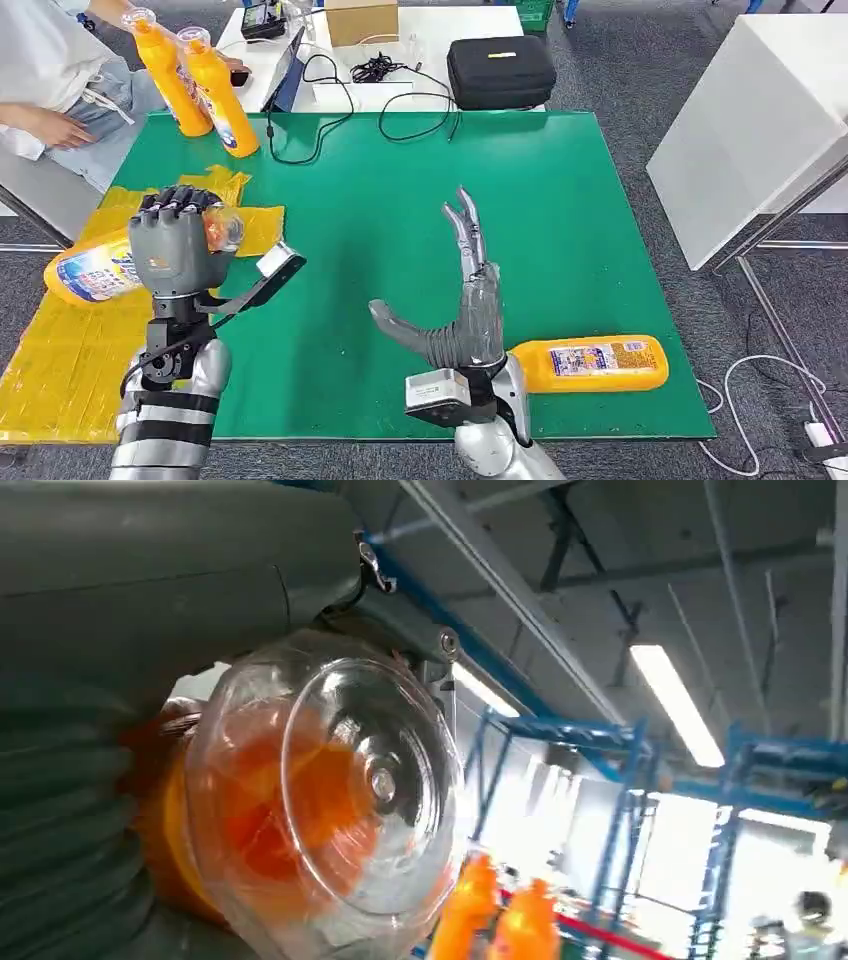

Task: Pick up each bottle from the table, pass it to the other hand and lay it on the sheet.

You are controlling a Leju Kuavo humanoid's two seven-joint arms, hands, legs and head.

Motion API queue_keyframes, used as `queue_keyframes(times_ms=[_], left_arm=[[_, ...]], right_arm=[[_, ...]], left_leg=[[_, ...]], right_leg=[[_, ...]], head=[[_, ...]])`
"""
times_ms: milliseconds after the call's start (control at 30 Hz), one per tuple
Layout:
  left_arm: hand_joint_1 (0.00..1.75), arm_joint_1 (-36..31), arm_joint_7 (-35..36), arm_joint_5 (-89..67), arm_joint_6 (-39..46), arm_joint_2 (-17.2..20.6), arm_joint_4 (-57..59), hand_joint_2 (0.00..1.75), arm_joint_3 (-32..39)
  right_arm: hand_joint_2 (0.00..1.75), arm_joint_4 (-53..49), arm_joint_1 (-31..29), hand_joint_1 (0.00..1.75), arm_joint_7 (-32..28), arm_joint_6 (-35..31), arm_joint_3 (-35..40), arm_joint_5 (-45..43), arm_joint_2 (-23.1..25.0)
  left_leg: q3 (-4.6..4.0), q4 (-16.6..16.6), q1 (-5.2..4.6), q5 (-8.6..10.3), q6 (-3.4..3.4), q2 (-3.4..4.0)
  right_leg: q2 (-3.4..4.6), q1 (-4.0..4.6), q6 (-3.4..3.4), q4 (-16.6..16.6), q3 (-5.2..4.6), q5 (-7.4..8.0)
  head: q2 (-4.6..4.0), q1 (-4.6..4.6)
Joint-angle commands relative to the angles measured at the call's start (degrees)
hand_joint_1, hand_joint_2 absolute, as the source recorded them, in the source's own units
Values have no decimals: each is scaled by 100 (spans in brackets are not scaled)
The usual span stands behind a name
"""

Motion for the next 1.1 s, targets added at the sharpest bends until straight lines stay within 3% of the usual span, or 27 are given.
queue_keyframes(times_ms=[33,200,333,600,933,1100], left_arm=[[175,-1621,835,-56,-512,877,3782,175,-2448],[175,-1825,663,-3,-749,696,4649,175,-2222],[175,-2154,784,-56,-943,706,5286,175,-2265],[175,-2175,762,-56,-932,708,5315,175,-2254],[175,-2599,689,144,-1538,764,5969,175,-1927],[175,-2753,1211,52,-1838,685,5981,175,-2354]], right_arm=[[175,-336,73,0,68,319,-48,176,-381],[175,-237,155,0,147,495,-95,267,-396],[175,-93,136,0,167,649,-127,267,-350],[175,-76,130,0,164,649,-130,268,-342],[175,157,42,0,174,866,-77,163,-324],[175,180,140,0,199,884,-150,163,-334]], left_leg=[[22,-12,2,9,-2,-46],[22,-8,3,0,1,7],[24,-4,6,-2,-2,-2],[8,-2,6,0,0,5],[11,-2,8,-3,-2,9],[2,-2,7,1,0,-1]], right_leg=[[-53,3,-5,-8,41,-7],[-4,1,-1,-4,33,1],[-8,4,-4,-1,35,-4],[3,4,-2,0,18,1],[7,6,-4,0,22,1],[-2,4,-2,2,14,1]], head=[[0,0],[0,0],[0,0],[0,0],[0,0],[0,0]])
